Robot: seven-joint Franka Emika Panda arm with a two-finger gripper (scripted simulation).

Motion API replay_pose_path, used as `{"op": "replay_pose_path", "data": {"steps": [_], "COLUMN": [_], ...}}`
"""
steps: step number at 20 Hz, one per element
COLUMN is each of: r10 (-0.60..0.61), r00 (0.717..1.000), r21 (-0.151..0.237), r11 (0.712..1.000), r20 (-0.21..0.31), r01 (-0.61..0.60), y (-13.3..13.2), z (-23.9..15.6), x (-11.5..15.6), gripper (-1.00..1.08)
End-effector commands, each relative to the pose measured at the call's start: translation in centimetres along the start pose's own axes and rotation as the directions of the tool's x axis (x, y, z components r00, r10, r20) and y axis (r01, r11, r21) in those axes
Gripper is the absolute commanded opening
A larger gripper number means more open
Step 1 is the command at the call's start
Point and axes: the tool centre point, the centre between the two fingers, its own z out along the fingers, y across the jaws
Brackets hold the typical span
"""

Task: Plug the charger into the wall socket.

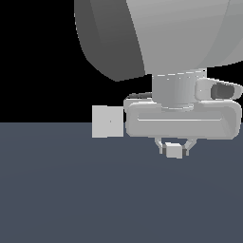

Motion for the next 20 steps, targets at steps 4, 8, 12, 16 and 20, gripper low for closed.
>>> {"op": "replay_pose_path", "data": {"steps": [4, 8, 12, 16, 20], "r10": [-0.164, -0.29, -0.385, -0.449, -0.489], "r00": [0.986, 0.957, 0.923, 0.892, 0.871], "r21": [0.06, 0.108, 0.145, 0.171, 0.187], "r11": [0.985, 0.951, 0.911, 0.877, 0.852], "r20": [-0.009, -0.021, -0.033, -0.044, -0.051], "r01": [0.165, 0.291, 0.385, 0.45, 0.489], "y": [-4.3, -7.9, -10.7, -12.8, -14.1], "z": [-1.5, -2.8, -3.9, -4.8, -5.3], "x": [2.1, 3.1, 3.5, 3.6, 3.5], "gripper": [-1.0, -1.0, -1.0, -1.0, -1.0]}}
